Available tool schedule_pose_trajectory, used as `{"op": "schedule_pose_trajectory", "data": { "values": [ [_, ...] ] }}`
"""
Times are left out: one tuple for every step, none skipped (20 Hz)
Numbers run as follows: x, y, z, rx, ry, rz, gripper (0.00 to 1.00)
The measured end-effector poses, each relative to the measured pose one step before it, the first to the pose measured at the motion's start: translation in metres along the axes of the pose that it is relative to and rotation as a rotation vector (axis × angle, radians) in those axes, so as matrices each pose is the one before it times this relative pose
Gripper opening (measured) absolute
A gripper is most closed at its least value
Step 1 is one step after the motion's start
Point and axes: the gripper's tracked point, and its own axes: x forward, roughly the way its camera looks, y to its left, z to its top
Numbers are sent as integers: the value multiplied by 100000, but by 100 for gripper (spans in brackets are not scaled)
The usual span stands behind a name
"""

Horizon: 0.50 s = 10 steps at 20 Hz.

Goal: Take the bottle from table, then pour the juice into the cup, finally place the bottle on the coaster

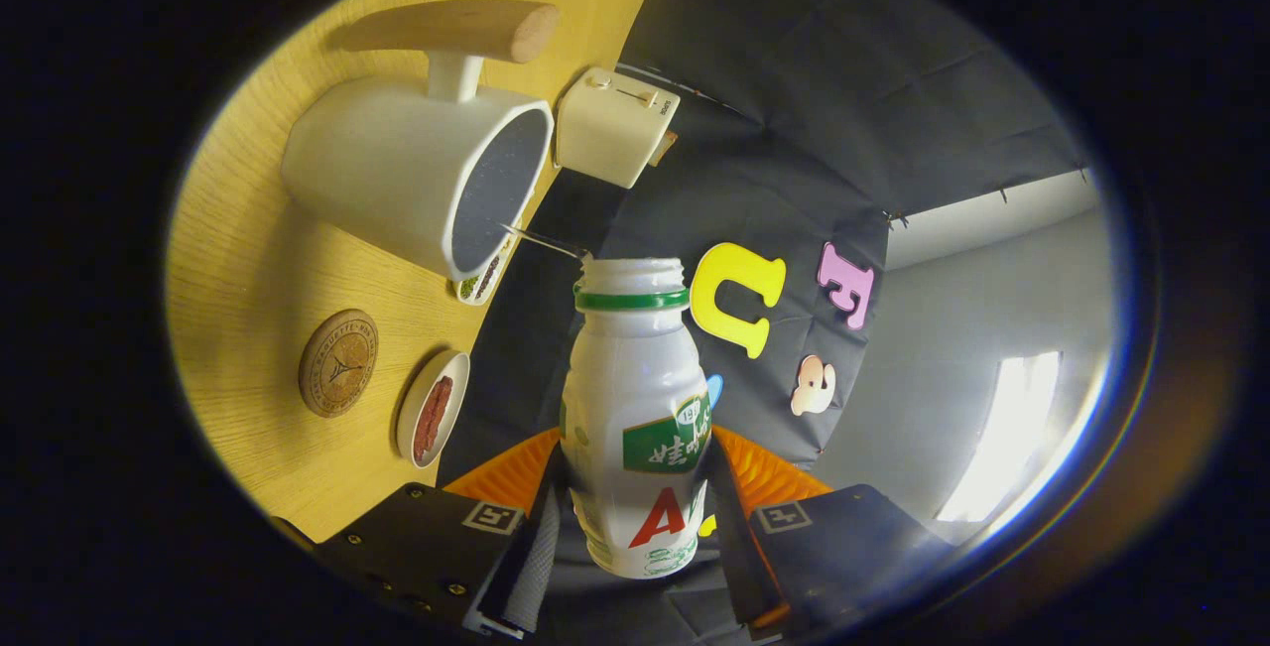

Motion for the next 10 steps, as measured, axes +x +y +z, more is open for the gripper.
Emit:
{"op": "schedule_pose_trajectory", "data": {
  "values": [
    [-104, -136, 38, -1017, -191, -407, 70],
    [-18, -74, 115, -957, -442, -327, 70],
    [172, -88, 58, -937, -399, -355, 70],
    [73, -84, 201, -1115, -389, -500, 70],
    [-68, -290, 123, -1153, -517, -534, 70],
    [36, -48, 309, -1297, -486, -565, 70],
    [-31, -174, 53, -1432, -485, -629, 70],
    [0, -46, 213, -1318, -772, -361, 70],
    [88, -38, 332, -1139, -1428, -195, 70],
    [38, -207, 232, -1003, -349, -909, 70]
  ]
}}
